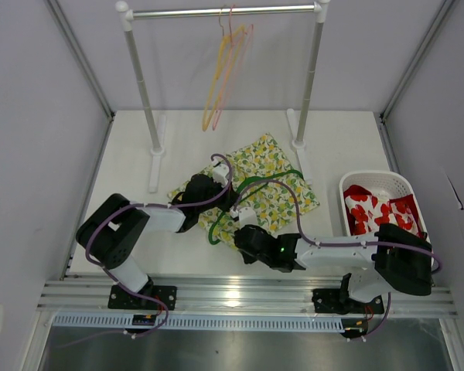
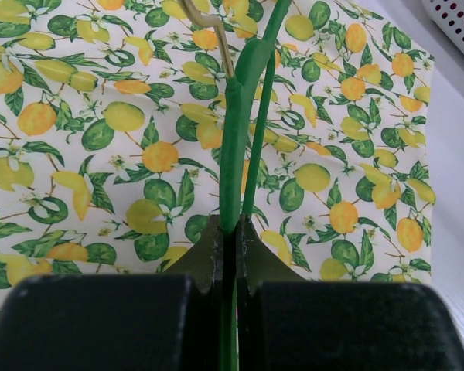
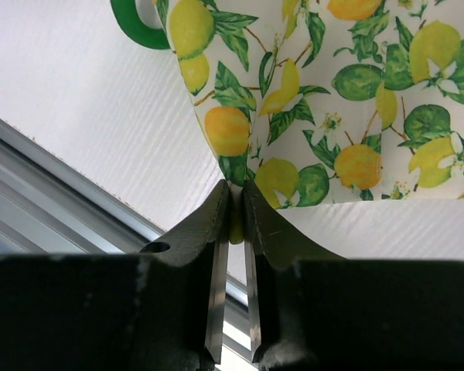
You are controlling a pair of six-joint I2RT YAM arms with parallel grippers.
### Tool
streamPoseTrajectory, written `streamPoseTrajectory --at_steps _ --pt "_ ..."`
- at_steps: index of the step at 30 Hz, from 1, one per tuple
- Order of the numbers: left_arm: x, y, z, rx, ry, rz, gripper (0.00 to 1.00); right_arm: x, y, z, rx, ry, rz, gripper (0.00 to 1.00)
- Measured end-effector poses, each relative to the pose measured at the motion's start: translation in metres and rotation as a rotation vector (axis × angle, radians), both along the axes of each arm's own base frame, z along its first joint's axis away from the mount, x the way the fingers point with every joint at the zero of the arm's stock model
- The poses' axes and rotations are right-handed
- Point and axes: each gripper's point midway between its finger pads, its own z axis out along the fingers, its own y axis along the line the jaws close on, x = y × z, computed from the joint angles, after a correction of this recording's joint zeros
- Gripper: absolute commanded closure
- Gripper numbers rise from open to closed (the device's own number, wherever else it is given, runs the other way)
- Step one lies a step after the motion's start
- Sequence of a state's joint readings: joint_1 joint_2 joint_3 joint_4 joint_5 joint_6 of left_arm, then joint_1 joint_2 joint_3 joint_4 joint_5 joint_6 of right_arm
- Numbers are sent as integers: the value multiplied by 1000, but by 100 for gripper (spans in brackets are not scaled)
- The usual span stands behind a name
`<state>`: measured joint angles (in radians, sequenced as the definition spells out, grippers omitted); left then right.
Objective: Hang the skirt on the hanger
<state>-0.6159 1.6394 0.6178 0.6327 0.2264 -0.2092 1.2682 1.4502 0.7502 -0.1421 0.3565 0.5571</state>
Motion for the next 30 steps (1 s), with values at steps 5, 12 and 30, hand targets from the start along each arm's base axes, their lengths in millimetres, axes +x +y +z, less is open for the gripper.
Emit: streamPoseTrajectory --at_steps 5,12,30 --pt "2 4 -2 10 5 25 100 -8 -13 -6 -20 22 -6 84" --pt "6 9 -5 15 22 58 100 -20 -18 -4 -27 37 11 84" --pt "7 21 -2 11 17 123 100 -20 -24 -7 -85 66 15 18"
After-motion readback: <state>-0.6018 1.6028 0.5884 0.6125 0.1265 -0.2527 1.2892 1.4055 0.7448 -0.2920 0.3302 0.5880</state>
